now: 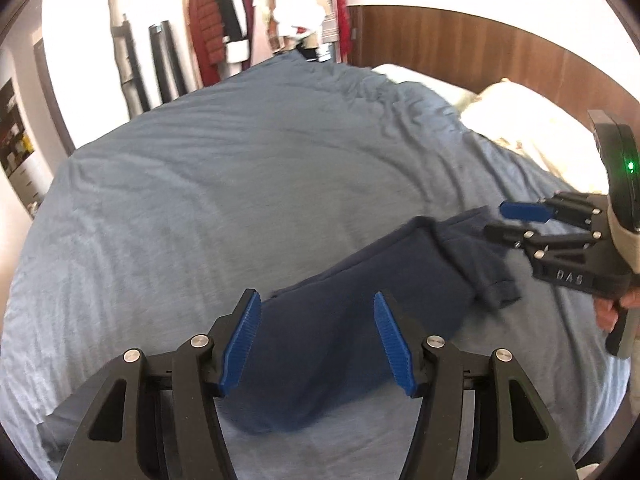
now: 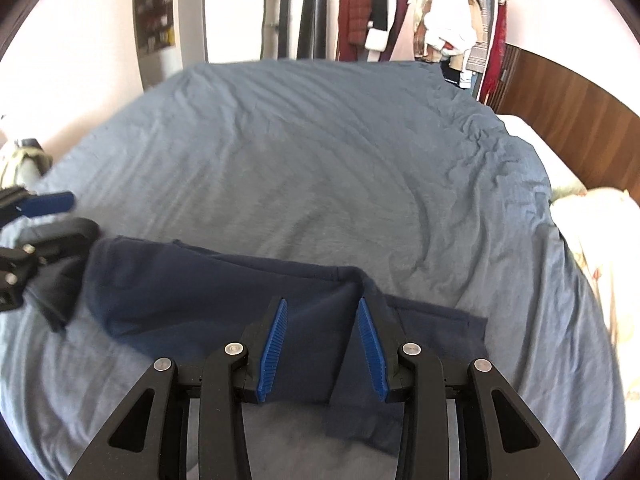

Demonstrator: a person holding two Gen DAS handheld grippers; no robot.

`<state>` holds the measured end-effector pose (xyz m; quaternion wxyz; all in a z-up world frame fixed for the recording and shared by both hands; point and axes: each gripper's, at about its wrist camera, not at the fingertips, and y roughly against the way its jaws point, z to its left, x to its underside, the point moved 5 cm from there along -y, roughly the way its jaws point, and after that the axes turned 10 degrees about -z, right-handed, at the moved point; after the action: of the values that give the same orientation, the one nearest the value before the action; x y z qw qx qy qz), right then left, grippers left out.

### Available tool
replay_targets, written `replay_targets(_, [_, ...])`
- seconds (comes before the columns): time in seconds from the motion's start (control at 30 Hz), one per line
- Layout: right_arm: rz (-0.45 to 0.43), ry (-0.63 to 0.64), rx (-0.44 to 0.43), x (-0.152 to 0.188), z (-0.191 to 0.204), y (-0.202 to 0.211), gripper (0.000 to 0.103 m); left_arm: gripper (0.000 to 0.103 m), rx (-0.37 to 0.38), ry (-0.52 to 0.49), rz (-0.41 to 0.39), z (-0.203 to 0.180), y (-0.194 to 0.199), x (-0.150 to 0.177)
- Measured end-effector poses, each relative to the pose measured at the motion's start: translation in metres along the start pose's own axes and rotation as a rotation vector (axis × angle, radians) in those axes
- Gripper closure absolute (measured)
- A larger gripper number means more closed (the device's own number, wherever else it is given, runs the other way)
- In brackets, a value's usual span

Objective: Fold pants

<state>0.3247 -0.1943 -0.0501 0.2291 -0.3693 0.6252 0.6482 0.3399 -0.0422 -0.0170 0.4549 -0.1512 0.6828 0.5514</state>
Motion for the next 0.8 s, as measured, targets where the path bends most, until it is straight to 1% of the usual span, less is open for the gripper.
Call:
replay_targets(0.1, [-0.022, -0.043, -0.021, 0.012, -0.008, 0.009, 0.066, 0.045, 0.033, -0.011, -0.019, -0.020, -0.007, -0.001])
replay_targets(0.23, [-0.063, -0.089, -0.032, 0.028, -0.022, 0.012, 0.066, 0.045, 0.120, -0.039, -0.049, -0.048, -0.025, -0.003])
replay_targets(0.3, [-0.077, -0.100, -0.032, 0.033, -0.028, 0.012, 0.066, 0.046, 0.142, -0.054, -0.053, -0.059, -0.032, -0.004])
replay_targets(0.4, [-0.099, -0.111, -0.009, 0.041, -0.039, 0.013, 0.066, 0.046, 0.172, -0.104, -0.057, -0.078, -0.042, -0.007])
replay_targets(0.47, [-0.096, -0.128, 0.005, 0.046, -0.047, 0.013, 0.066, 0.046, 0.201, -0.145, -0.054, -0.094, -0.047, -0.011])
replay_targets(0.6, [-0.049, -0.180, 0.048, 0.061, -0.067, 0.020, 0.066, 0.046, 0.259, -0.167, -0.003, -0.119, -0.056, -0.009])
replay_targets(0.67, [-0.008, -0.216, 0.060, 0.071, -0.077, 0.025, 0.066, 0.046, 0.296, -0.131, 0.062, -0.130, -0.064, -0.002])
replay_targets(0.8, [0.073, -0.303, 0.064, 0.096, -0.097, 0.033, 0.066, 0.046, 0.316, -0.099, 0.161, -0.150, -0.077, 0.020])
